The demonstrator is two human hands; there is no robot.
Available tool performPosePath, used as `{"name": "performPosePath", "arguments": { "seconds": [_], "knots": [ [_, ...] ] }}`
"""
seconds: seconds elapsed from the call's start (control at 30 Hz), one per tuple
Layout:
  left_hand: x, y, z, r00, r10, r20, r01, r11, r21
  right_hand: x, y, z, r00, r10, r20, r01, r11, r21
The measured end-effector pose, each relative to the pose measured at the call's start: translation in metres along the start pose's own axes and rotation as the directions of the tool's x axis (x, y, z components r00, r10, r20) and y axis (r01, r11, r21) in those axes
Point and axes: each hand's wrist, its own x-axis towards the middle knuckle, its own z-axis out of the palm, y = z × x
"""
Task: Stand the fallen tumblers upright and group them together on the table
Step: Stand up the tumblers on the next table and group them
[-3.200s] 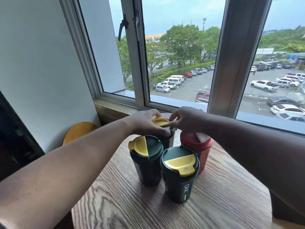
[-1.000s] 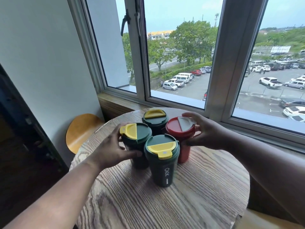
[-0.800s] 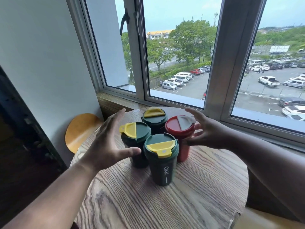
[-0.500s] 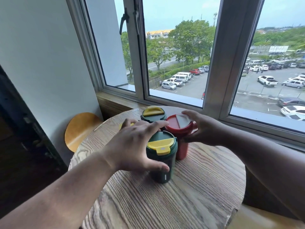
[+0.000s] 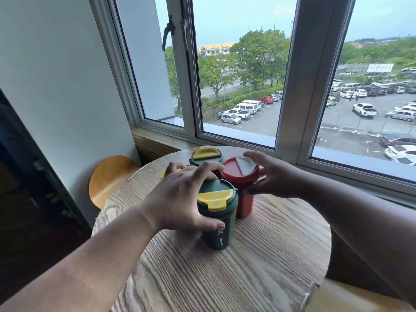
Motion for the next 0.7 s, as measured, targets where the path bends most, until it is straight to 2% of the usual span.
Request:
{"name": "performPosePath", "arguments": {
  "seconds": [0.53, 0.7],
  "knots": [
    [0.002, 0.0, 0.0, 1.0, -0.003, 0.021, 0.003, 1.0, 0.021, -0.002, 0.0, 0.001, 1.0, -0.006, -0.01, 0.007, 0.999, 0.043],
    [-0.006, -0.002, -0.009, 1.0, -0.025, -0.016, 0.023, 0.997, -0.08, -0.01, -0.006, -0.002, 1.0, 0.018, -0.005, -0.018, 1.0, 0.02]
  ]
}}
